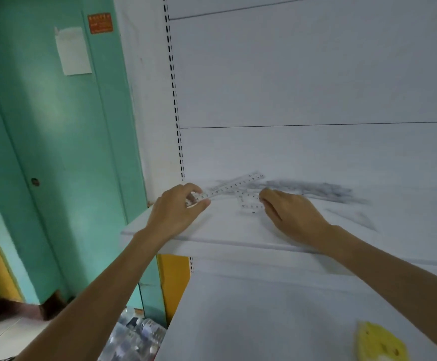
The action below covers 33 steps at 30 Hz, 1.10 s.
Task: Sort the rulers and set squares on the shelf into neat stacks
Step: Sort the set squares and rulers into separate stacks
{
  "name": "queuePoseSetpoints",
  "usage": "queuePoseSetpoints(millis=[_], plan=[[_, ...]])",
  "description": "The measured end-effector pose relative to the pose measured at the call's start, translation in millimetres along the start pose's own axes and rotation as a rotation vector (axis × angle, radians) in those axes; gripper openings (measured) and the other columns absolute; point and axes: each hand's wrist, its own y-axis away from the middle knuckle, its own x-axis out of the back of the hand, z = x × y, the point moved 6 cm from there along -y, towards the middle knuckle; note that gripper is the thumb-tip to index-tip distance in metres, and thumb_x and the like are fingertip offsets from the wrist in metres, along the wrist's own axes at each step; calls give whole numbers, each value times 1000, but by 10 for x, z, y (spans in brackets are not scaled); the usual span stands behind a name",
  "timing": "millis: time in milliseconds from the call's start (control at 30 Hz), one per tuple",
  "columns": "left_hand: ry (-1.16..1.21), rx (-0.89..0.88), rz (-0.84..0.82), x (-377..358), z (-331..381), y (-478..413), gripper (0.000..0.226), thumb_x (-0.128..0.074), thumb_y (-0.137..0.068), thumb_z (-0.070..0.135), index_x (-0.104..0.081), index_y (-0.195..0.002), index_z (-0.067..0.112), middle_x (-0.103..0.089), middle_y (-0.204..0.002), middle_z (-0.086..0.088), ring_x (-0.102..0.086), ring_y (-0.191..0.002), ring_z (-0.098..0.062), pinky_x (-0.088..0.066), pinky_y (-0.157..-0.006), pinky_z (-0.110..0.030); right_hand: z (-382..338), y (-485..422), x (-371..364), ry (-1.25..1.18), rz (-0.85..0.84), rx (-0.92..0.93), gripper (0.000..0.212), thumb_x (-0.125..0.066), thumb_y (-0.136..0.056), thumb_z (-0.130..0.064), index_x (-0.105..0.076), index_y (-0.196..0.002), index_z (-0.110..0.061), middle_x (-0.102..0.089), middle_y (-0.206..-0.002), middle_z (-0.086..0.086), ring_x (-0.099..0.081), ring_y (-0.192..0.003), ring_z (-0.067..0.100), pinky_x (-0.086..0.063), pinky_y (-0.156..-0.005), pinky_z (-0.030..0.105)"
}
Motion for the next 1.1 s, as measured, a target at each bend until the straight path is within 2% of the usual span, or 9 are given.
queuePoseSetpoints(millis=[100, 200, 300, 367, 567, 700, 867, 1000, 1100], plan=[[53, -16, -42, -174, 153, -48, 29, -60, -81, 49, -60, -103, 31, -55, -82, 18, -49, -68, 1, -39, -68, -27, 367, 186, 99, 15, -17, -117, 23, -30, -99, -25, -51, -100, -15, -62, -92, 4, -58, -79, 29, -43, -62, 36], [107, -44, -103, -432, 403, -97, 29, -60, -81, 49, -58, -105, 32, -56, -84, 17, -50, -72, -2, -42, -73, -29, 728, 412, 215, 4, -39, -289, 32, -30, -99, -32, -52, -85, -13, -60, -79, 3, -55, -76, 26, -37, -61, 33], [161, -91, -173, -754, 789, -153, 31, -61, -82, 45, -59, -108, 29, -57, -87, 14, -51, -74, -6, -45, -76, -30, 1082, 716, 383, -68, -24, -469, 36, -32, -98, -34, -54, -83, -10, -60, -79, 4, -54, -76, 25, -40, -66, 34], [196, -128, -212, -985, 1096, -184, 32, -61, -83, 42, -59, -111, 26, -57, -88, 12, -52, -74, -9, -47, -77, -31, 1317, 940, 495, -54, -25, -548, 35, -33, -98, -36, -50, -79, -11, -56, -74, 3, -52, -73, 24, -35, -63, 32], [264, -233, -316, -1660, 1972, -190, 31, -59, -85, 39, -59, -112, 25, -58, -93, 10, -54, -82, -8, -43, -79, -27, 2170, 1624, 937, -58, 49, -746, 29, -45, -93, -39, -61, -95, -14, -62, -92, 4, -55, -88, 21, -40, -76, 31], [291, -251, -320, -2036, 2442, -202, 29, -63, -83, 37, -62, -108, 23, -60, -95, 8, -54, -80, -6, -42, -77, -25, 2767, 2002, 1205, -41, 108, -779, 28, -52, -91, -37, -64, -98, -13, -64, -98, 7, -54, -87, 18, -36, -76, 26], [303, -225, -313, -2469, 2911, -199, 23, -67, -80, 36, -63, -99, 26, -61, -94, 7, -54, -76, 1, -40, -69, -16, 3472, 2275, 1382, -1, 60, -735, 32, -57, -89, -36, -61, -109, -11, -60, -107, 8, -53, -90, 18, -37, -76, 26], [296, -198, -291, -2698, 3229, -233, 17, -69, -78, 36, -58, -91, 32, -60, -92, 7, -53, -77, 5, -38, -70, -16, 3870, 2296, 1389, -33, -21, -625, 35, -61, -86, -35, -60, -111, -11, -62, -107, 7, -53, -90, 15, -38, -78, 24], [290, -174, -228, -2772, 3383, -255, 17, -70, -77, 36, -58, -89, 34, -59, -88, 11, -52, -76, 9, -33, -65, -3, 4022, 2234, 1323, -77, -94, -524, 36, -64, -84, -35, -61, -112, -14, -64, -108, 5, -52, -90, 10, -36, -80, 20]])
